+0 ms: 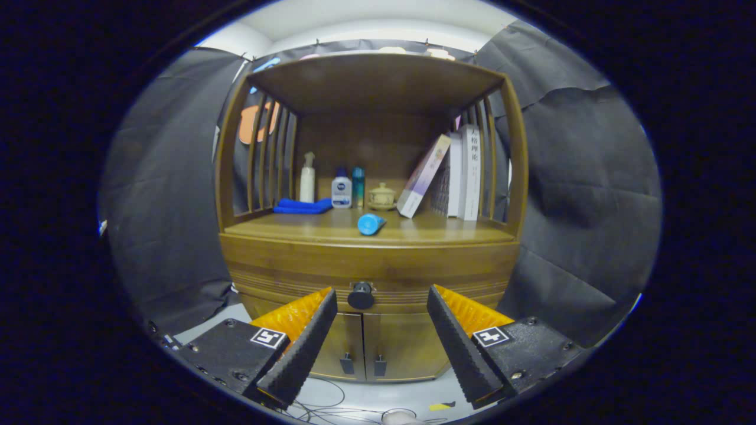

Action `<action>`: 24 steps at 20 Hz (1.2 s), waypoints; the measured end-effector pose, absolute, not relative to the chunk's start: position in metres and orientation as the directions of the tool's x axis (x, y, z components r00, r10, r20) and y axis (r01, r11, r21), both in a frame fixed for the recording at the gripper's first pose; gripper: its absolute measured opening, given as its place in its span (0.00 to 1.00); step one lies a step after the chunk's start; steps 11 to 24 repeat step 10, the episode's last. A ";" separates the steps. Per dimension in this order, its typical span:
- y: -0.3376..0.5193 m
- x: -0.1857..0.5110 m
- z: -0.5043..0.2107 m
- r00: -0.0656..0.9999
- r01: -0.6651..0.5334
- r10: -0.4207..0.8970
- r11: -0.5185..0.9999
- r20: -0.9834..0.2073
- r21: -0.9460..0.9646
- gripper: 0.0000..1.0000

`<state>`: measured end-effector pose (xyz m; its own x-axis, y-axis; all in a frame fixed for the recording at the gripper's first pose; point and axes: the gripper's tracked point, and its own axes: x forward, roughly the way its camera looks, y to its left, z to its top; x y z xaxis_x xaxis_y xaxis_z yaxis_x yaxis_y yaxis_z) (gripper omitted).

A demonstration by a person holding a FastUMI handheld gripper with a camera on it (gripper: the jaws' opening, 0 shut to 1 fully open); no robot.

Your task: Pull open the drawer, take out the items inside it, and place them on the countertop above the cabinet.

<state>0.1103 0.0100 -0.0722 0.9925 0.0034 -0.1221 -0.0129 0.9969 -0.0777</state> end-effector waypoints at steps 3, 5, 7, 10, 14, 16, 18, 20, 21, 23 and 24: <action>0.011 0.076 -0.047 0.998 -0.022 0.019 0.998 -0.065 -0.056 1.00; 0.011 0.058 -0.034 0.999 -0.030 0.028 0.999 -0.035 -0.040 1.00; 0.008 0.045 -0.031 0.999 -0.028 0.027 0.999 -0.026 -0.026 1.00; 0.003 0.036 -0.024 1.000 -0.018 0.018 1.000 -0.008 -0.014 1.00; 0.003 0.036 -0.024 1.000 -0.018 0.018 1.000 -0.008 -0.014 1.00; 0.003 0.036 -0.024 1.000 -0.018 0.018 1.000 -0.008 -0.014 1.00; 0.003 0.036 -0.024 1.000 -0.018 0.018 1.000 -0.008 -0.014 1.00; 0.003 0.036 -0.024 1.000 -0.018 0.018 1.000 -0.008 -0.014 1.00; 0.003 0.036 -0.024 1.000 -0.018 0.018 1.000 -0.008 -0.014 1.00; 0.003 0.036 -0.024 1.000 -0.018 0.018 1.000 -0.008 -0.014 1.00; 0.003 0.036 -0.024 1.000 -0.018 0.018 1.000 -0.008 -0.014 1.00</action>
